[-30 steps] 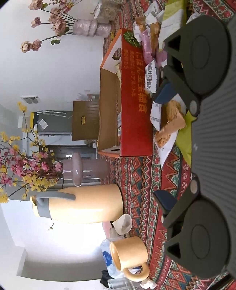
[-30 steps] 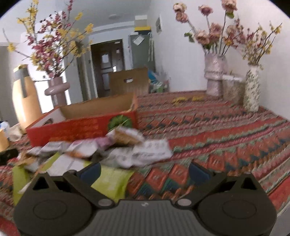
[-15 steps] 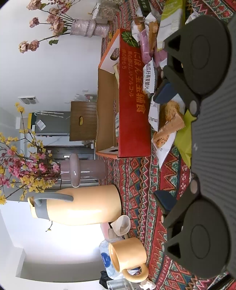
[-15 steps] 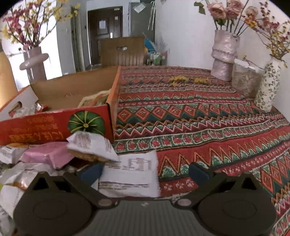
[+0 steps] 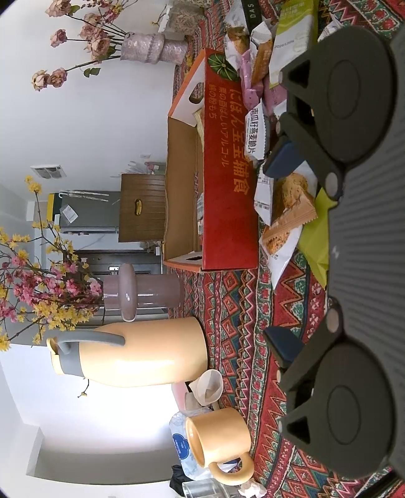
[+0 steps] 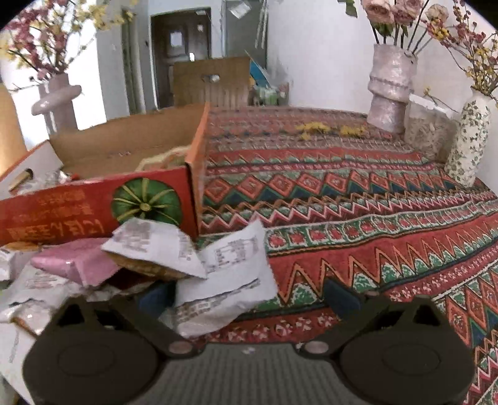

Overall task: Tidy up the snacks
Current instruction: 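Grasp a white crinkled snack pack with the right gripper, then grasp the green-yellow bar pack with the left gripper while right holds white pack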

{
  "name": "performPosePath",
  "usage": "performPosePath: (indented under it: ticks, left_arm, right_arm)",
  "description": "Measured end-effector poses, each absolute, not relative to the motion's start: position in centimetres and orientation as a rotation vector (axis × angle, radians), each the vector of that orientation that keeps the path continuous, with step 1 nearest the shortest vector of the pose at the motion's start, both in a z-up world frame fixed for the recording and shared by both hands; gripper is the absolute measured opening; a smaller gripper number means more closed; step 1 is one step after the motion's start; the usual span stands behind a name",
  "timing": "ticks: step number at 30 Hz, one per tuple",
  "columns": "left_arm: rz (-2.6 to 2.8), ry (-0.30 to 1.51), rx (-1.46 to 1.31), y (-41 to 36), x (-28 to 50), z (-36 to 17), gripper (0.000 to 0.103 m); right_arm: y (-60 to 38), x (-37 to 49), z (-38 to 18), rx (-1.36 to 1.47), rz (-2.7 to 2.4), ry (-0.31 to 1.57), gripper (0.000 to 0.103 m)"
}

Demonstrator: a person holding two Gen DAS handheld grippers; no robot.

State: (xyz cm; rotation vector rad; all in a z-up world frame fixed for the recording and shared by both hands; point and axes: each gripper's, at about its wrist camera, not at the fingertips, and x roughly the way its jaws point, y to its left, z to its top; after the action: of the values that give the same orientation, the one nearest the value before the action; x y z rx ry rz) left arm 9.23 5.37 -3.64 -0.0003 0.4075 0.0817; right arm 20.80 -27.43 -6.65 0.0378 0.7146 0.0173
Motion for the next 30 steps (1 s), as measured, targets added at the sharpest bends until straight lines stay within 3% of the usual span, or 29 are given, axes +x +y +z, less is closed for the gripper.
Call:
performPosePath:
  ticks: [1,3,5,15,30]
  left_arm:
    - [0.082,0.408,0.001,5.3,9.2,-3.7,0.103]
    - [0.082,0.408,0.002,5.3,9.2,-3.7,0.103]
    - [0.081,0.409,0.001,5.3,9.2,-3.7,0.103]
    - [0.086,0.417,0.005,5.2,9.3,-3.7,0.103]
    - [0.100,0.656,-0.028,2.4,8.7,-2.0,0.103]
  right_arm:
    - [-27.4,20.4,-6.6,0.035,0.024,0.694,0.059]
    - [-27.2,19.4,-6.6,0.032,0.038,0.656,0.032]
    - [-27.6,18.9,-6.3,0.058,0.044,0.631,0.019]
    - [-29.4,10.9,-5.1,0.165,0.018,0.407,0.018]
    - [-30.0,7.5,-5.7,0.220,0.040,0.387,0.018]
